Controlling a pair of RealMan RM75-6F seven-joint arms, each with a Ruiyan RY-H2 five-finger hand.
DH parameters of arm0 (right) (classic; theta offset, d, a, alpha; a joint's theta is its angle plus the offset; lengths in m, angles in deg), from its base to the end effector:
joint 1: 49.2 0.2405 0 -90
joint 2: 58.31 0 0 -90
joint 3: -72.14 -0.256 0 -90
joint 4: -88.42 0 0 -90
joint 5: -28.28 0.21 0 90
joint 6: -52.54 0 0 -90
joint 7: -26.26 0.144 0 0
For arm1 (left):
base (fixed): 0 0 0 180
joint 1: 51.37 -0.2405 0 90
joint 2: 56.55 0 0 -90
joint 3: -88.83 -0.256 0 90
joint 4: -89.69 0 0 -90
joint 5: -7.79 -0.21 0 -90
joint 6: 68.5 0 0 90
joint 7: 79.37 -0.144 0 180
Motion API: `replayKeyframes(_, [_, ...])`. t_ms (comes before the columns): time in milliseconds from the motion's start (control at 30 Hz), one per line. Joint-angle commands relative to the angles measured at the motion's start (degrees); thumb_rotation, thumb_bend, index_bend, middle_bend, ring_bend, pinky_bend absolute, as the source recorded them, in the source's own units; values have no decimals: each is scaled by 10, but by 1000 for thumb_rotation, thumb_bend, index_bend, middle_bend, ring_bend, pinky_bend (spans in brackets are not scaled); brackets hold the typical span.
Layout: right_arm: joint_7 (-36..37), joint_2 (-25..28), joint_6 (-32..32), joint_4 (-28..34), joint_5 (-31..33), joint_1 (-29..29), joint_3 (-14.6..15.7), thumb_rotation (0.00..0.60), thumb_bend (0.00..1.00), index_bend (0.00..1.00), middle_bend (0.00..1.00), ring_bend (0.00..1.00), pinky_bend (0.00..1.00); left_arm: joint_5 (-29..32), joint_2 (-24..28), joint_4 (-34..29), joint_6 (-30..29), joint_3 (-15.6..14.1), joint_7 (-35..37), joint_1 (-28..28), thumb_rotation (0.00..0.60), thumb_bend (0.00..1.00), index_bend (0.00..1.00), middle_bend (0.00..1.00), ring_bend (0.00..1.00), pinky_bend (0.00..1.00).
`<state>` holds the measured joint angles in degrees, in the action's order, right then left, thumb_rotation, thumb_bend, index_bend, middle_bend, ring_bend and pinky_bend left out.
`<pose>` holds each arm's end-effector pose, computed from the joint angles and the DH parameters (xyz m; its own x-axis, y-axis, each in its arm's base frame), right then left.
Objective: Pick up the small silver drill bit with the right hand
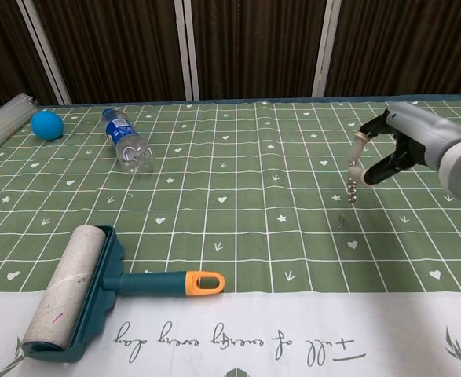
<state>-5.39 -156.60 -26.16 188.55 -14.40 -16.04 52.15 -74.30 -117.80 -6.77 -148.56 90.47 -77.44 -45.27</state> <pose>-0.1408 -0.3027 -0.0078 0.0451 -0.1782 0.9830 -0.9878 0.1388 0.0705 -0.3121 0.1814 0.1573 0.3355 0.1033 0.9363 0.9393 0.0395 -0.3409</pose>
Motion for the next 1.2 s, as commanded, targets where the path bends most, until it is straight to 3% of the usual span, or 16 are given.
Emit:
replayKeyframes(33, [1,-2,0,-1,2,-1,3,600,384,604,247,0,77,-1,0,0,0,0,0,0,600,138,0,0,0,0])
replayKeyframes(1200, [-2,-31,5,-26,3,5,11,600,386,610,247,0,78,-3,0,-3,0,-1,2,0,600,139,0,0,0,0])
